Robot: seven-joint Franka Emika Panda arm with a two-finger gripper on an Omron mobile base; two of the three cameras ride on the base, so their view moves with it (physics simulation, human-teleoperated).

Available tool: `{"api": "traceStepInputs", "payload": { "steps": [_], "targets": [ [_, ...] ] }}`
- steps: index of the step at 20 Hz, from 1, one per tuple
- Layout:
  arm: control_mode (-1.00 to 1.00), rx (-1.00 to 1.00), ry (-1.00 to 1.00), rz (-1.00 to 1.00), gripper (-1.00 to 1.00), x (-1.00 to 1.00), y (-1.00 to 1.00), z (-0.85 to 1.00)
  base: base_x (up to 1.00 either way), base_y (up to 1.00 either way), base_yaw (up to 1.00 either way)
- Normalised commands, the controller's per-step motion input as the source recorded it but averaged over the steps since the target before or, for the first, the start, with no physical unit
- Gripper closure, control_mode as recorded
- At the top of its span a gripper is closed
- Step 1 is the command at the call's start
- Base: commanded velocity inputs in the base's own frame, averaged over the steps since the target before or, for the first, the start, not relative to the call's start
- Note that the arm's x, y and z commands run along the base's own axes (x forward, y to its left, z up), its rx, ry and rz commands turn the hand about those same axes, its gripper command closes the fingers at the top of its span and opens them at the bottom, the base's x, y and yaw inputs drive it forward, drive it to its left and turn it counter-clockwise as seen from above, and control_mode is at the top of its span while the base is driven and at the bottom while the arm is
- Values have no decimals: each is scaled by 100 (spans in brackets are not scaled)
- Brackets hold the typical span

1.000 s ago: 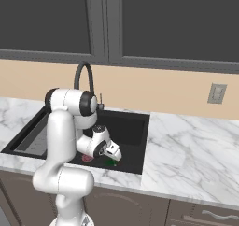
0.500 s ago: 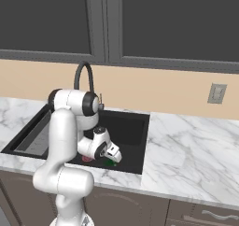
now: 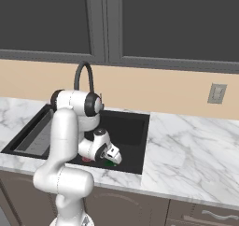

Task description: Pick up the sponge and sponge from the sink, and place them back in the cabinet, and close the cabinet doors.

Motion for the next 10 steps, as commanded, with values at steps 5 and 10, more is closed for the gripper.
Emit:
{"api": "traceStepInputs", "payload": {
  "steps": [5,10],
  "targets": [
    [-100,0,0,0,-100,0,0,-6,0,0,0],
    [-100,0,0,0,-100,3,0,-2,0,0,0]
  ]
}}
